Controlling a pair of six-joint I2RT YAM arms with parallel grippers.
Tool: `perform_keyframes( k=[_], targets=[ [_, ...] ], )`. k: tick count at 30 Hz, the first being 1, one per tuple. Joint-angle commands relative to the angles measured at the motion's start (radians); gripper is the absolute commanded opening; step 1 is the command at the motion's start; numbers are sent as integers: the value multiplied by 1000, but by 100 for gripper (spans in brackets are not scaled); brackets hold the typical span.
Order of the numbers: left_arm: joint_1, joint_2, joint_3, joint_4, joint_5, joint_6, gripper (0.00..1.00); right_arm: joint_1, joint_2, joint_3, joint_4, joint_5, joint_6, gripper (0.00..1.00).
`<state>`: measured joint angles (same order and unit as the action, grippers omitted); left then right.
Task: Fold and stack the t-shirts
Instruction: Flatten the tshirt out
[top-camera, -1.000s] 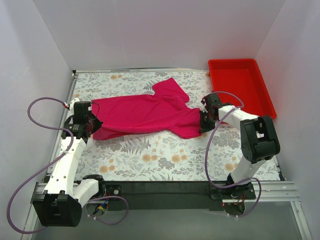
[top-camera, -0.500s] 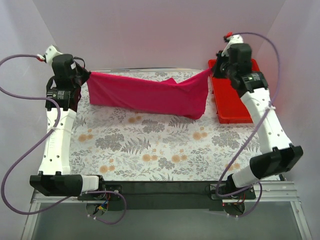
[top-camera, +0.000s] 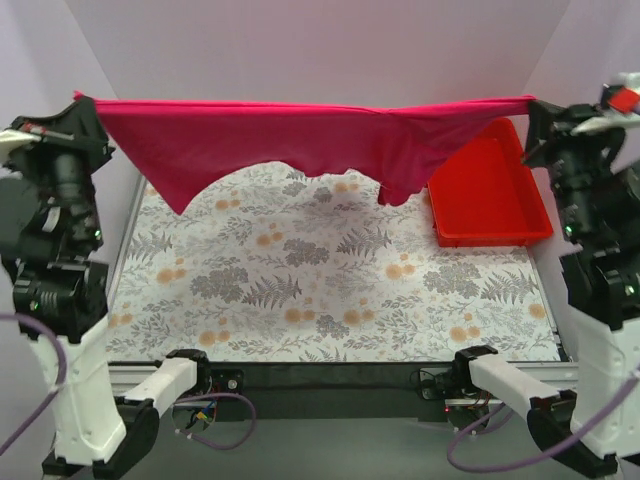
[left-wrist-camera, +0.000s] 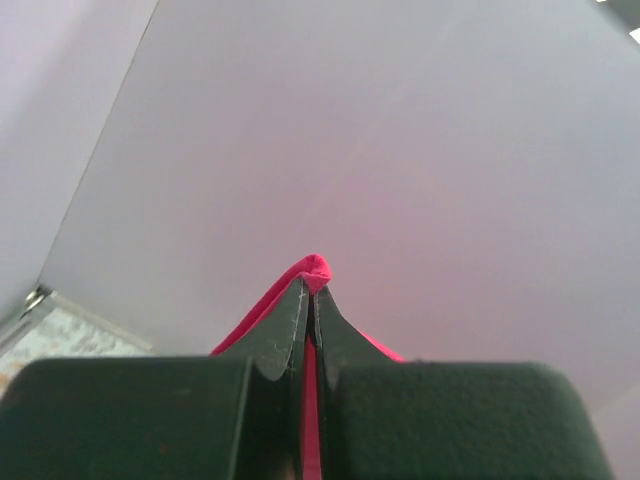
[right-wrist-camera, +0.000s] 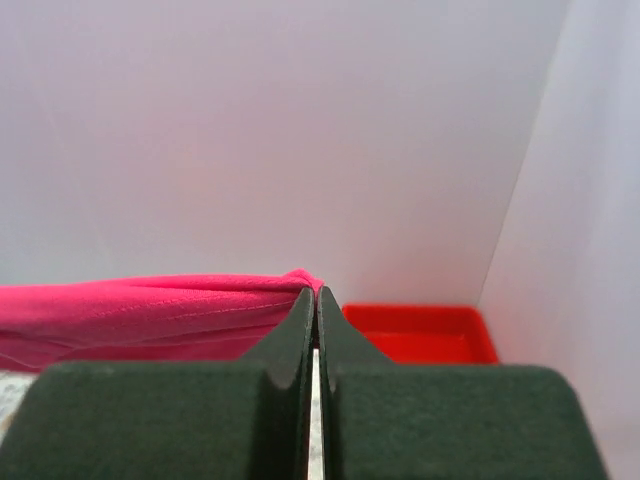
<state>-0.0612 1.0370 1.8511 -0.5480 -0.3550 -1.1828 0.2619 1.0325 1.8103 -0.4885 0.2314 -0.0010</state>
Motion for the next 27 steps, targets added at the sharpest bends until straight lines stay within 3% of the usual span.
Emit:
perform_keyframes(
  k=[1,12,15,19,25,27],
  targets=[
    [-40,-78,52,59,-61,104,0,-9,-96,7,145,28,-143,1],
    [-140,-123,-62,114,-64,222,0,-9,-85,54,120,-142,-234,1],
    [-154,-98,-237,132,-82,229,0,-9,7,37,38,-268,-229,1],
    [-154,-68,-441,157,-64,210,0,-7,130,-76,-8,-326,-228,1],
    [-132,47,-798,331,-137,198,0,-9,323,-290,69,-351,-206,1],
    [-108,107,-848,399,-115,161,0,-9,377,-344,112,-350,-205,1]
  ],
)
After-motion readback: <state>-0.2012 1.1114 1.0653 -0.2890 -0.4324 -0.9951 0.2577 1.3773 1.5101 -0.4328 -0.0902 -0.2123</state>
